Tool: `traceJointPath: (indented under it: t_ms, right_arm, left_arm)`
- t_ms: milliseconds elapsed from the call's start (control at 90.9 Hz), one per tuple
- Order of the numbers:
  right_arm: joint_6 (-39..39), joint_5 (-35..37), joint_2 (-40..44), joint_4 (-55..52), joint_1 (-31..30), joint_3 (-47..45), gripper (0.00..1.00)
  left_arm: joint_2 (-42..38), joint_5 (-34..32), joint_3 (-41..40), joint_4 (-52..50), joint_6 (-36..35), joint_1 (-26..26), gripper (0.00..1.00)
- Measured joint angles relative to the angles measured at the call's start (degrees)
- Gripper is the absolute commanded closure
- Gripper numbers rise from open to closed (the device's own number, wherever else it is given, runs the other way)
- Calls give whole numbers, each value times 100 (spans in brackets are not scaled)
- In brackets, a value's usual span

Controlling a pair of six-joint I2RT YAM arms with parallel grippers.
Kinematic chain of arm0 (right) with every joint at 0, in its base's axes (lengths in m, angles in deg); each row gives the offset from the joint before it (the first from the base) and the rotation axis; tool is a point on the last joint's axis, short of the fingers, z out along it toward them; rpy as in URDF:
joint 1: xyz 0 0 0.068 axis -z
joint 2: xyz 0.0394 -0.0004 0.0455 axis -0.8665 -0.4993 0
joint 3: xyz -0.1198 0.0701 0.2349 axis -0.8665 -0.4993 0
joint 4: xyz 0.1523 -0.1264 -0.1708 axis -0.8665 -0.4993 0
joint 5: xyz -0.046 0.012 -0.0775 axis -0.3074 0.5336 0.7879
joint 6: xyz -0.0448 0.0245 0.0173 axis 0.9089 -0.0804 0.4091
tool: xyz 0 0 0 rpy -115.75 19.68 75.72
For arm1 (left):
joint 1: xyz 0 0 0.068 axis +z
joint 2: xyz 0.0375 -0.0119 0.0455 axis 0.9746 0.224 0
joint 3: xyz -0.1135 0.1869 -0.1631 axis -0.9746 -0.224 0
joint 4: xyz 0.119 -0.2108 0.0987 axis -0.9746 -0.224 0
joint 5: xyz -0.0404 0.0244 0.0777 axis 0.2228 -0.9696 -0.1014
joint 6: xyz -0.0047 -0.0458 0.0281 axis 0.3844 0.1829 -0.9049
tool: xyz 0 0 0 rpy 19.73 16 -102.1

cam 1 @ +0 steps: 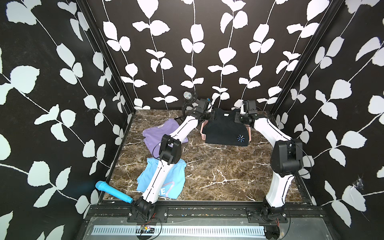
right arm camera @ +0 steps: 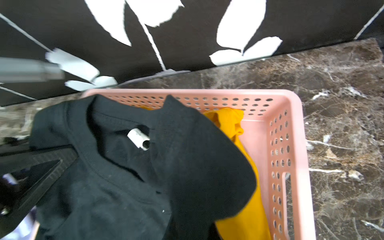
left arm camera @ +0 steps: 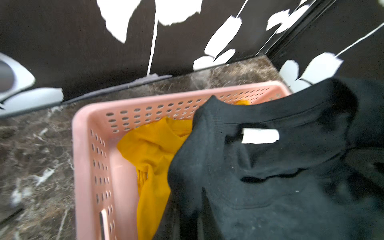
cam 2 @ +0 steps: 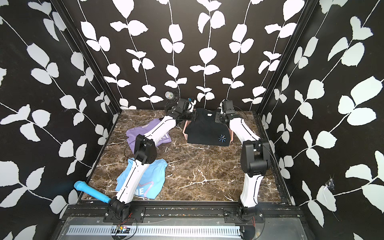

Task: Put the folded t-shirts into the basket
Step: Place the T-shirt in the bin.

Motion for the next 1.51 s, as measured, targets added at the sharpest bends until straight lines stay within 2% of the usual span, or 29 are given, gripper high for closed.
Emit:
traceJointPath:
  t_ms: [231,451,671,913,1133,1507]
  right_arm:
    - [-136,-299,531,-83,0,98,100]
    - [-229,-348,511,-98,31,326,100]
    - [-444,-348,125,59,192,378,100]
    - [-535,-151,-243,315,304,203,100]
    - [-310,162,-352,439,306,-168,100]
    - [129,656,-560,623,304,-358,98]
  left_arm:
    - [-627,22,-9,-28,0,-28,100]
    - [-748,-96,-2,35,-76,-28,100]
    - [-398,-332,212,240,-199,-28,100]
    - [352,-459,293,898,-334,-31,100]
    - [774,-444,293,981,-450,-31,100]
    - [951,-505,330,1034,-697,-70,100]
